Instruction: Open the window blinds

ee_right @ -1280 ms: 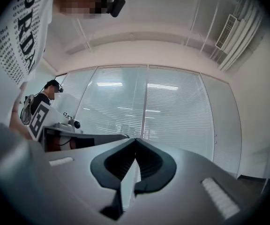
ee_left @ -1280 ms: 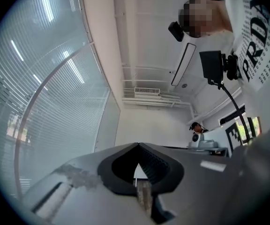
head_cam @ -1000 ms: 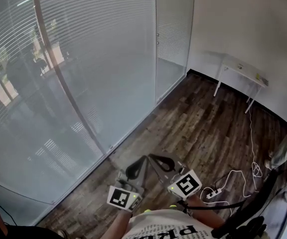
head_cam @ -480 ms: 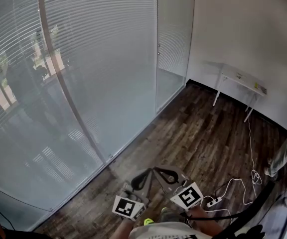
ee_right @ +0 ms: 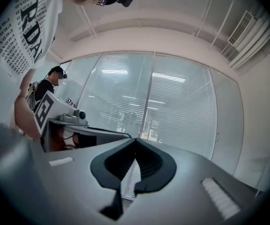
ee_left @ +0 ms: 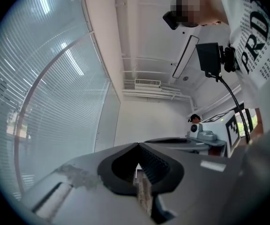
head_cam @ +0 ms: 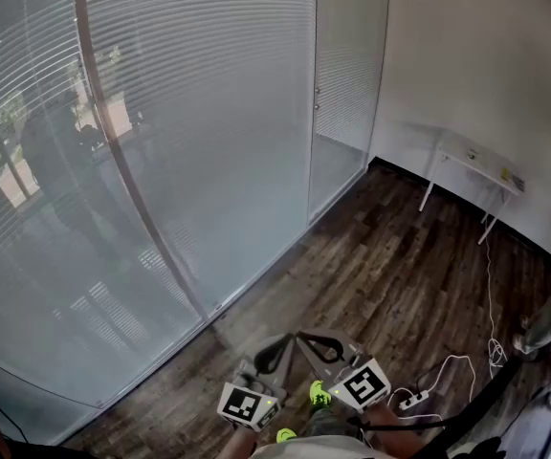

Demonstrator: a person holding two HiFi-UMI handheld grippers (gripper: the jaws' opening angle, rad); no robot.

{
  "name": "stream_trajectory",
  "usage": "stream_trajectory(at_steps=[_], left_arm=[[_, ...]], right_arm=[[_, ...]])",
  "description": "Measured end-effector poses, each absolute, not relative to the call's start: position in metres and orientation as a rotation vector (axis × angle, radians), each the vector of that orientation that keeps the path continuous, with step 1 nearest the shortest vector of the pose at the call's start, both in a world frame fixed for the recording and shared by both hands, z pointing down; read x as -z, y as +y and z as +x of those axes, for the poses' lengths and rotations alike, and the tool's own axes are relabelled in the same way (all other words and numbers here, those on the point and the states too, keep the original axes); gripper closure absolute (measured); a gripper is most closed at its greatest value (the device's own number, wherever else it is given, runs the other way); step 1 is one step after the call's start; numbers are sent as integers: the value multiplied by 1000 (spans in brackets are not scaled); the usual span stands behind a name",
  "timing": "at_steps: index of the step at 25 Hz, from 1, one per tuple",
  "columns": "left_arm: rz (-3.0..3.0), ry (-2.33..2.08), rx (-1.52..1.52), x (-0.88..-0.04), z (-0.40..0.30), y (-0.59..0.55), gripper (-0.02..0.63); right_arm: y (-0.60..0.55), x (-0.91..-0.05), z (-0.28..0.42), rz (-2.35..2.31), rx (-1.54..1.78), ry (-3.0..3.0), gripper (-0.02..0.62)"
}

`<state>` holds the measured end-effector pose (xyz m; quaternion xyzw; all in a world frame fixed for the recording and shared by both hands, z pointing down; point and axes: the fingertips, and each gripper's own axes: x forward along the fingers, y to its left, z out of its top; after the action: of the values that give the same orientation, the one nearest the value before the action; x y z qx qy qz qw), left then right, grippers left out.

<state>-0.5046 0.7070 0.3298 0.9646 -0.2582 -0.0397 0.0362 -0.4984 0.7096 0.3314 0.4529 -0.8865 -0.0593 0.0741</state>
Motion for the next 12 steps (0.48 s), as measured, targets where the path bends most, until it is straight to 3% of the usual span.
stream_trajectory(at_steps=[12], left_arm=[[2975, -804, 74, -354, -433, 645, 614]], right_arm=[[650, -358, -427, 1295, 124, -2695, 588]])
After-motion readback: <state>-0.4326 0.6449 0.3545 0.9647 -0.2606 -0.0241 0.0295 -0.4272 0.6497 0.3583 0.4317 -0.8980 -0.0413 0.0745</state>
